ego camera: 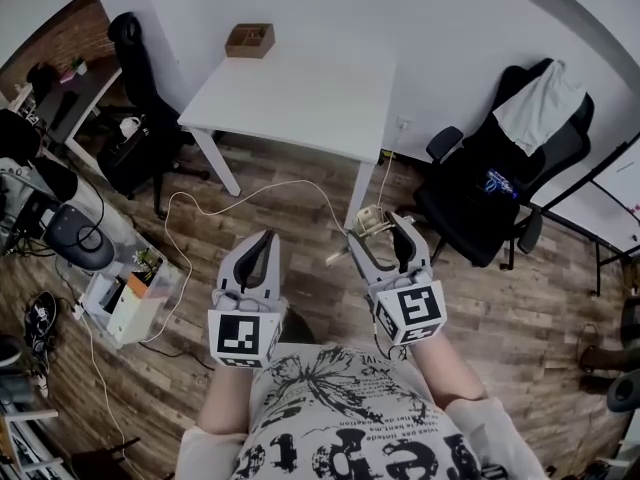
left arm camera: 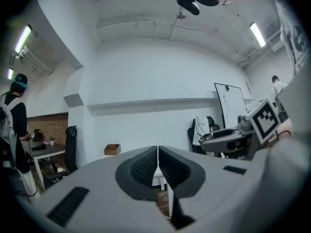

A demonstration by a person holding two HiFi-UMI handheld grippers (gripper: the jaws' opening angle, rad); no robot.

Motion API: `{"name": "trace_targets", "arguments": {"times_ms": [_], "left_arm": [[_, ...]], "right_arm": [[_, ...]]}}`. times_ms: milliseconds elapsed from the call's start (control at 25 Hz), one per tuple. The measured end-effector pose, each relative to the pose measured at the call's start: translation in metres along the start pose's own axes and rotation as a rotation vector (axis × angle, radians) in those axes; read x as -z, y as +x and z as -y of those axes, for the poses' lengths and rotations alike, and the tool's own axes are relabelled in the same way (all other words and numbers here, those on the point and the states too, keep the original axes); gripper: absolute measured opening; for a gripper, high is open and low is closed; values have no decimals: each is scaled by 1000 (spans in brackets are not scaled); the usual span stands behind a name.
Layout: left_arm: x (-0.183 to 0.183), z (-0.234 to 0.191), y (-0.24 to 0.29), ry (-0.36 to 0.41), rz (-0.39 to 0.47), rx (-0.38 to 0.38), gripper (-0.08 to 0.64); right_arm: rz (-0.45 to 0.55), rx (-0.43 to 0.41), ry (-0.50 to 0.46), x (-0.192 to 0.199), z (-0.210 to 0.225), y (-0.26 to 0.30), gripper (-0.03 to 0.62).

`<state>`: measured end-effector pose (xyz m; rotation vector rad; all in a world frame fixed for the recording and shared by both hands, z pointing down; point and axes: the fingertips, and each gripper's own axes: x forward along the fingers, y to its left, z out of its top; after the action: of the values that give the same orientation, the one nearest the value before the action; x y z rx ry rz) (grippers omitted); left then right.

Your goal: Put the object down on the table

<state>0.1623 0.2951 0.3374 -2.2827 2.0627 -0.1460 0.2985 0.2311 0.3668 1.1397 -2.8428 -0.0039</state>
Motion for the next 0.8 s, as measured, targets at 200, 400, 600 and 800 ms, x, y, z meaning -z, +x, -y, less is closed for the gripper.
{"name": "trace_targets", "arguments": {"times_ms": [200,400,600,800], "left_arm": [[8,-29,20,6,-10,13,12],[20,-81,58,22,20,31,12],[20,-151,102,5,19,65,12],[23,-228,154,3,3,118,12]], "right_arm": [[-8,12,7,2,-1,36,279],[-17,40,14,2,-2,94,281],[-29,88,39,-3,-7,171,281],[-39,156,68,-10,-11,255,281]]}}
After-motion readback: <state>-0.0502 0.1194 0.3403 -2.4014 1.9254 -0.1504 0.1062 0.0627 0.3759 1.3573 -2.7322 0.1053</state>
